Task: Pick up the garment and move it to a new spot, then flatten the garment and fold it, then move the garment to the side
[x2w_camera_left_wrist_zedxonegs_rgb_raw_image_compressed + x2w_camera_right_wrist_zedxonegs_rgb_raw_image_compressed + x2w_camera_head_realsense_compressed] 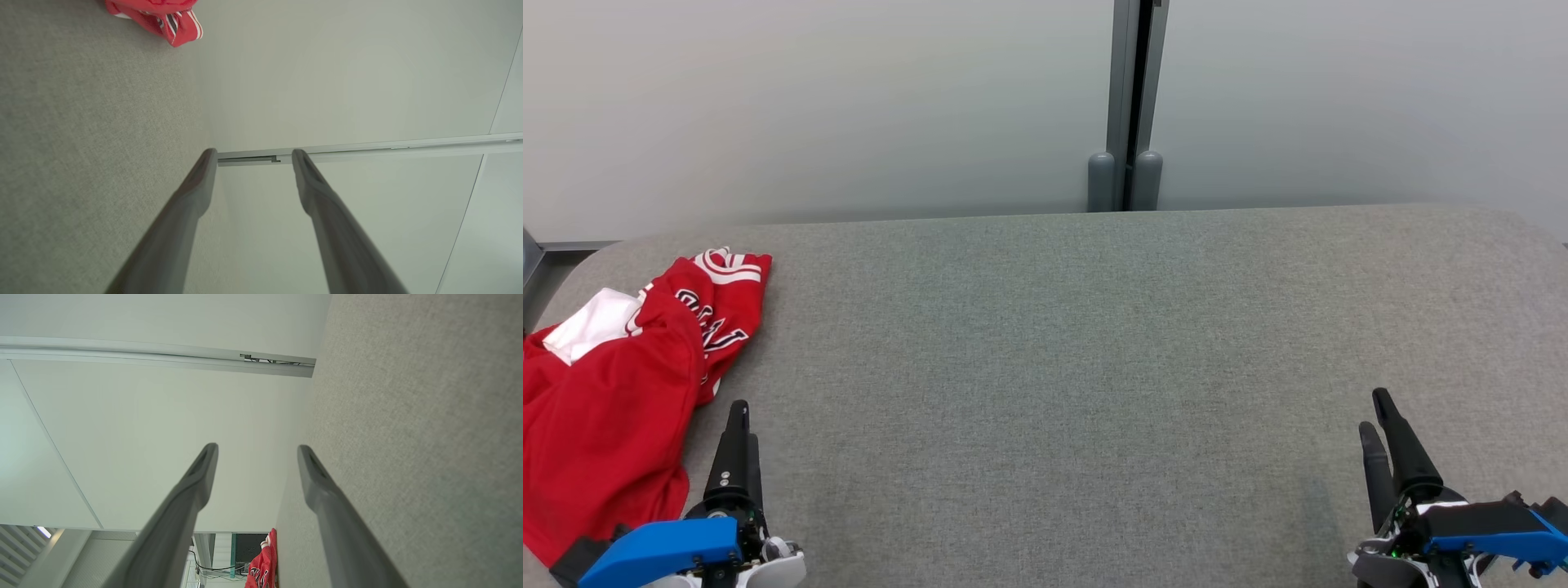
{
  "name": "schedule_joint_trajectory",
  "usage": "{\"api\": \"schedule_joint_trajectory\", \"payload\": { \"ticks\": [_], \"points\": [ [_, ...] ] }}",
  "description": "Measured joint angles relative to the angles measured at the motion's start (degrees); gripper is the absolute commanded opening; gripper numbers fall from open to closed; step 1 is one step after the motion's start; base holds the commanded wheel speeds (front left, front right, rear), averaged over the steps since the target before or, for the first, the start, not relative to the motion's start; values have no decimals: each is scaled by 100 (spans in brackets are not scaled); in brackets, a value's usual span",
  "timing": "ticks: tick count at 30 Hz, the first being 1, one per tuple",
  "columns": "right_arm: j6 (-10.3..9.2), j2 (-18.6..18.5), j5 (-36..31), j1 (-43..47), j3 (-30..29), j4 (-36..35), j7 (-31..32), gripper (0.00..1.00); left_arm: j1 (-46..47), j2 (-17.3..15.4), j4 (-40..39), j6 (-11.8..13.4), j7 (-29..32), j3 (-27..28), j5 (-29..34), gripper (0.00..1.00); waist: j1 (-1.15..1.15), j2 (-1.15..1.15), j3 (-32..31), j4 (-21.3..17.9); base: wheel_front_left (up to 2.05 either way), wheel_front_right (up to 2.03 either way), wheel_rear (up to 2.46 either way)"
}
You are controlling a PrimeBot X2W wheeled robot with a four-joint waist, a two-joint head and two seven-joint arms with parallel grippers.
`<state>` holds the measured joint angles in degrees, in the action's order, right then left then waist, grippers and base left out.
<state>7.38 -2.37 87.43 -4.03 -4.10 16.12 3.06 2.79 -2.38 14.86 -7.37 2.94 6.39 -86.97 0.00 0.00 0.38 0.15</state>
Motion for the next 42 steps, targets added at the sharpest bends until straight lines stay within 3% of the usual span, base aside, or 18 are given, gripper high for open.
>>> {"api": "schedule_joint_trajectory", "payload": {
  "ticks": [42],
  "points": [
    [1, -8, -3907, -164, 436, -299, -881, 100, 60, -10, -442, 37, -870, -93, 4540, 100, 0, 0, -4, 43, 0, 0, 0]
  ]
}}
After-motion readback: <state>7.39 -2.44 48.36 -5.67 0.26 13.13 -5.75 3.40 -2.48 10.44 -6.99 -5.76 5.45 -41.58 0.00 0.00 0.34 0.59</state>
